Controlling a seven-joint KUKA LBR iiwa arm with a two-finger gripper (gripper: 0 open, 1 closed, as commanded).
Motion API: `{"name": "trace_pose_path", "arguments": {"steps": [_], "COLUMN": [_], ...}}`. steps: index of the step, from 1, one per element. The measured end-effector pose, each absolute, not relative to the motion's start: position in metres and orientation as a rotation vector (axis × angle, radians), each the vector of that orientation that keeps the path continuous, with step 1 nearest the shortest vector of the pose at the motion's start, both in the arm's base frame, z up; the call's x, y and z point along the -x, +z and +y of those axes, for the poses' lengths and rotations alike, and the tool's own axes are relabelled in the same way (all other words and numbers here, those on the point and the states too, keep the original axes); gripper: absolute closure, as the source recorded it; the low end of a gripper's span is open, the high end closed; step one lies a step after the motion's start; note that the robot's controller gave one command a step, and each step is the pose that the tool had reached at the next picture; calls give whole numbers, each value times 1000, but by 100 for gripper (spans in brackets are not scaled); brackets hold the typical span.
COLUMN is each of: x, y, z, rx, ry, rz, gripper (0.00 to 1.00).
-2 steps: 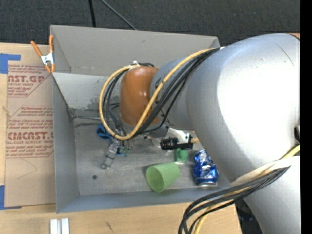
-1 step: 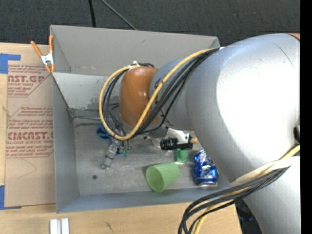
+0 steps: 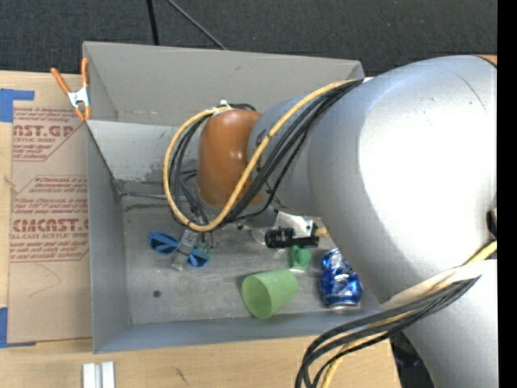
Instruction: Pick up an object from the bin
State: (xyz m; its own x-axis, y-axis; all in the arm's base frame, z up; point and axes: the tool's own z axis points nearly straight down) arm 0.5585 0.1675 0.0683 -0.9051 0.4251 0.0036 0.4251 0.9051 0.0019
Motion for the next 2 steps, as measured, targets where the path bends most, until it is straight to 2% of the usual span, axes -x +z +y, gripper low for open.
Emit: {"name": "trace_pose_path", "arguments": {"steps": [1, 2], "x": [-560, -562], "y": [124, 195], "z": [169, 170], "rx": [683, 680], "ry": [-7, -8], "rz": [-3072, -3075], "gripper": [100, 100]}}
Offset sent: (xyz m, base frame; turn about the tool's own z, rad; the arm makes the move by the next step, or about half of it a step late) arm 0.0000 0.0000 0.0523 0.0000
